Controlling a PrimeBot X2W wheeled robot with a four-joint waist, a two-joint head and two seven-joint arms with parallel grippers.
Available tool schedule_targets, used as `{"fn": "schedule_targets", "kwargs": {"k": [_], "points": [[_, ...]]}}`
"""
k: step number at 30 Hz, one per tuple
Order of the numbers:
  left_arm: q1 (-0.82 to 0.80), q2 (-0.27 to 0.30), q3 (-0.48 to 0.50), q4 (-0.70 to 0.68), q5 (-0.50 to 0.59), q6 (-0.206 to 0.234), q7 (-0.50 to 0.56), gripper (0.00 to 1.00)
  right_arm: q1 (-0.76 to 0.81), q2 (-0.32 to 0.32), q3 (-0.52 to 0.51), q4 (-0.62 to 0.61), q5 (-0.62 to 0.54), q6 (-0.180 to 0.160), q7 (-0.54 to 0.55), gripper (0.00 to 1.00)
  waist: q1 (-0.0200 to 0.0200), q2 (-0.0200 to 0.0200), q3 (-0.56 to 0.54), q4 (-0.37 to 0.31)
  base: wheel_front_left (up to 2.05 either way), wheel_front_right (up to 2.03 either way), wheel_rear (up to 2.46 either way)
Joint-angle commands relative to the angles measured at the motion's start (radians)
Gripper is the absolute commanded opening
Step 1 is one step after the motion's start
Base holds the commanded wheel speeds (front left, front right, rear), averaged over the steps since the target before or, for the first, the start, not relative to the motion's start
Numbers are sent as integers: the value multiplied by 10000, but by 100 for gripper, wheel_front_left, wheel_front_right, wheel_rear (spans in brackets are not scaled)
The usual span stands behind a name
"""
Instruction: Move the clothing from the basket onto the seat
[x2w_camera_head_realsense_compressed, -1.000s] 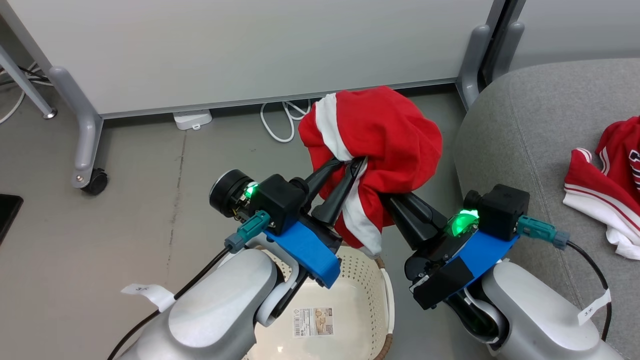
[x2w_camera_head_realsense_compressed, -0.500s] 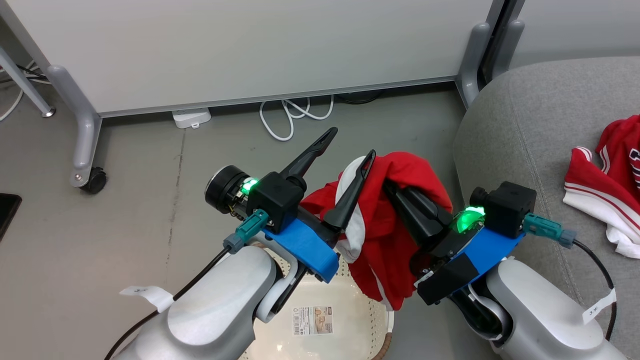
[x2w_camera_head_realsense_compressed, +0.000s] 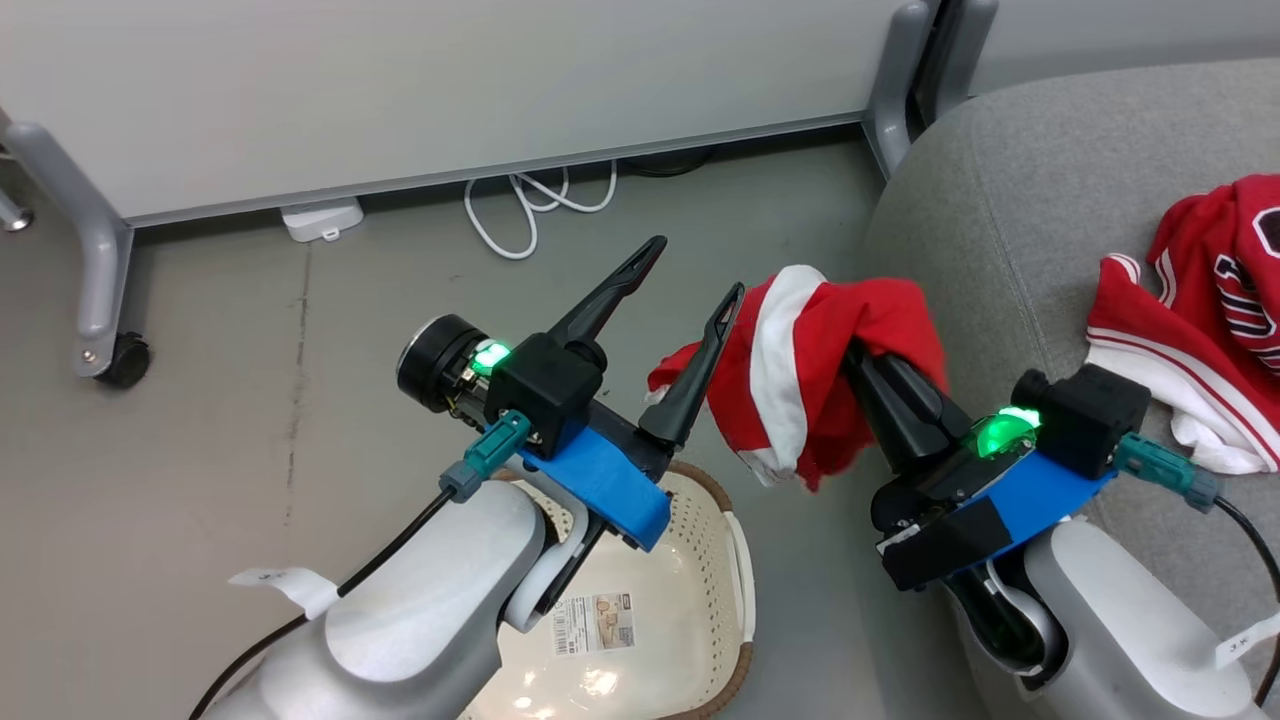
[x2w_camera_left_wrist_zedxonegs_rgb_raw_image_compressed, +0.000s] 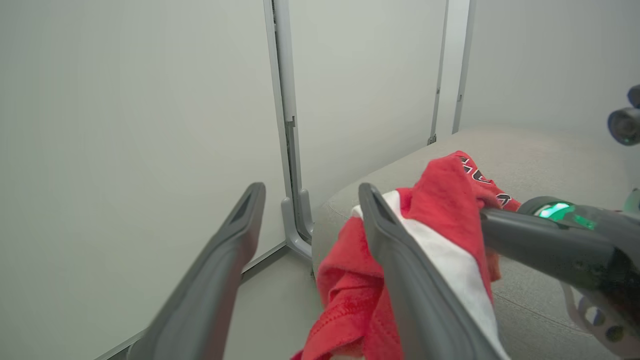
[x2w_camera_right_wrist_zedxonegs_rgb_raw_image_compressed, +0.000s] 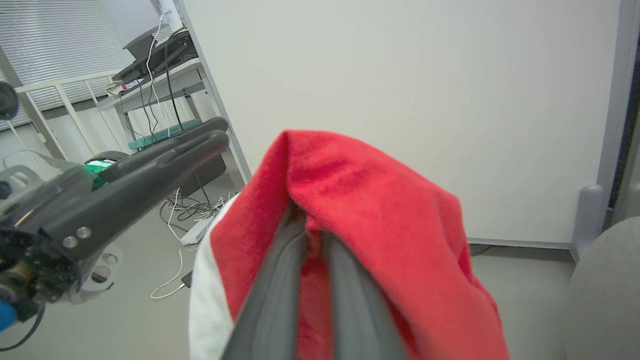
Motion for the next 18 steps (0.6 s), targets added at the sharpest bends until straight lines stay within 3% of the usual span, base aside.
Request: {"fn": "schedule_targets", "kwargs": {"k": [1, 18], "points": [[-166, 53, 25, -4, 56, 30, 3, 100, 171, 46, -210, -97, -147, 5, -41, 0, 0, 0, 172, -224, 0, 0, 0], [-476, 139, -221, 56, 207, -64, 79, 100, 1199, 443, -1928, -570, -1164, 5, -40, 0, 0, 0, 642, -1810, 0, 0, 0]]}}
